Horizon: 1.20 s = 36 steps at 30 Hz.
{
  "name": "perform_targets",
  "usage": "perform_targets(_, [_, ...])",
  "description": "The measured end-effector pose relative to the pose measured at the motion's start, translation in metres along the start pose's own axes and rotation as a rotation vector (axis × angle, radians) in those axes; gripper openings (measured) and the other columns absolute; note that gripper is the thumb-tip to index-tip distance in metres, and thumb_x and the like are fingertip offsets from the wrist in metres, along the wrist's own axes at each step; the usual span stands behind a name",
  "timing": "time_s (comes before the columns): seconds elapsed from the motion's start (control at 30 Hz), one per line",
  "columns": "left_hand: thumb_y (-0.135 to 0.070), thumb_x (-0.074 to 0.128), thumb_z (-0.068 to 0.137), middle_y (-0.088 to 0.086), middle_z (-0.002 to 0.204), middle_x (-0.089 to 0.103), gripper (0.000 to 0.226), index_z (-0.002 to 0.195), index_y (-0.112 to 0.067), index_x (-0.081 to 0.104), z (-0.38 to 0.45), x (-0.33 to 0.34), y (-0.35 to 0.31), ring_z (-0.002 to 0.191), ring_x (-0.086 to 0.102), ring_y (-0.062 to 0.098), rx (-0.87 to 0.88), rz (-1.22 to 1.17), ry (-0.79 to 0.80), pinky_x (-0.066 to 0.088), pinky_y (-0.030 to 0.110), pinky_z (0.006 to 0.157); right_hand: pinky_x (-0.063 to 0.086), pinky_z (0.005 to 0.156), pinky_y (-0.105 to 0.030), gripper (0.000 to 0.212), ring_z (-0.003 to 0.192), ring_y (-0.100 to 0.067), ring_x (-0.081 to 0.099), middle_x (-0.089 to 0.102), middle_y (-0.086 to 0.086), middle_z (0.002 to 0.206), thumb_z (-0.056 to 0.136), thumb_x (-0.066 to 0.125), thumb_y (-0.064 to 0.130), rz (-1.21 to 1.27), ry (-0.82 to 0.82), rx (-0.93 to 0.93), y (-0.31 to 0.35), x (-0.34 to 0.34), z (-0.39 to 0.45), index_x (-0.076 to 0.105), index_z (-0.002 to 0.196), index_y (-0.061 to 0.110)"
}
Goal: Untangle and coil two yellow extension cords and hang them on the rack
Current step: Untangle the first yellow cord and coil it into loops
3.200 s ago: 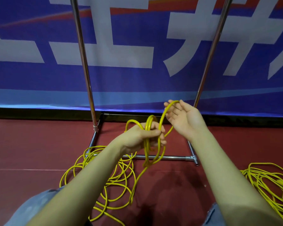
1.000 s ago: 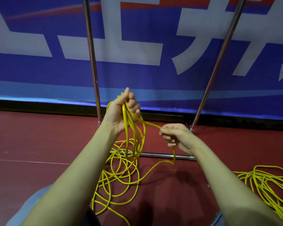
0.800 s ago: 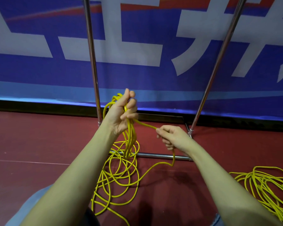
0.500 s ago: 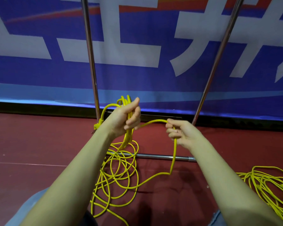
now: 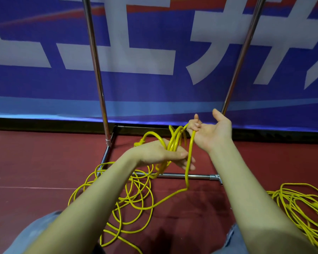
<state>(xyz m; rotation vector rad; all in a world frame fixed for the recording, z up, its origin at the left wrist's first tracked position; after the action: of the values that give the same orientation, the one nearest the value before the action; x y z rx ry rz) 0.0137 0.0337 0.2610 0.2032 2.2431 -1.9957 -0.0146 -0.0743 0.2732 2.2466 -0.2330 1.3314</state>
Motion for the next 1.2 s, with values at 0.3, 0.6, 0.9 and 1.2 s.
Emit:
perform_targets(0.3, [-0.009, 0.055, 0.089, 0.005, 0.062, 0.066, 0.012, 0.083, -0.003, 0.064, 0.003, -0.026, -0.010, 0.052, 0.064, 0.014, 0.170, -0.429, -0.341, 0.051, 0.021, 0.053, 0.043, 0.067, -0.030, 0.039, 0.071, -0.022, 0.050, 0.051, -0.016, 0.087, 0.098, 0.041, 0.038, -0.277, 0.005, -0.041, 0.007, -0.006, 0.003, 0.044, 0.110, 0.001])
perform_targets(0.6, [-0.008, 0.043, 0.098, 0.006, 0.066, 0.071, 0.019, 0.089, 0.000, 0.058, -0.017, -0.072, -0.010, 0.062, 0.070, 0.011, 0.300, -1.022, -0.800, 0.054, 0.018, 0.053, 0.053, 0.069, -0.024, 0.029, 0.070, -0.017, 0.069, 0.073, -0.010, 0.077, 0.097, 0.044, 0.021, -1.035, 0.317, -0.066, -0.025, -0.002, -0.011, 0.065, 0.087, 0.003])
perform_targets(0.9, [-0.009, 0.039, 0.099, 0.010, 0.074, 0.073, 0.022, 0.093, 0.001, 0.058, -0.022, -0.078, -0.001, 0.067, 0.072, 0.016, 0.268, -1.095, -0.792, 0.058, 0.023, 0.061, 0.055, 0.066, -0.024, 0.011, 0.060, -0.011, 0.063, 0.067, 0.000, 0.066, 0.082, 0.059, -0.001, -1.118, 0.492, -0.075, -0.050, 0.011, -0.018, 0.066, 0.089, 0.003])
perform_targets(1.2, [-0.005, 0.037, 0.098, 0.010, 0.079, 0.073, 0.025, 0.098, 0.000, 0.061, -0.014, -0.047, 0.016, 0.073, 0.071, 0.017, -0.121, -0.516, -0.366, 0.057, 0.027, 0.070, 0.059, 0.063, -0.031, 0.017, 0.065, -0.020, 0.071, 0.070, -0.008, 0.066, 0.097, 0.041, 0.005, -0.678, 0.331, -0.293, 0.009, 0.021, -0.021, 0.058, 0.094, 0.002])
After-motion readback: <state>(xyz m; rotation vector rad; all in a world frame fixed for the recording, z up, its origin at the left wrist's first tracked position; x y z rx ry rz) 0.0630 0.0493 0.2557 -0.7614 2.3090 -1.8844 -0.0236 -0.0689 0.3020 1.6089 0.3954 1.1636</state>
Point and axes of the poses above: each hand's wrist, its own z-axis towards the middle knuckle, its own x-axis out of the palm, y = z × x, the point moved 7 cm from there along z, towards the middle knuckle
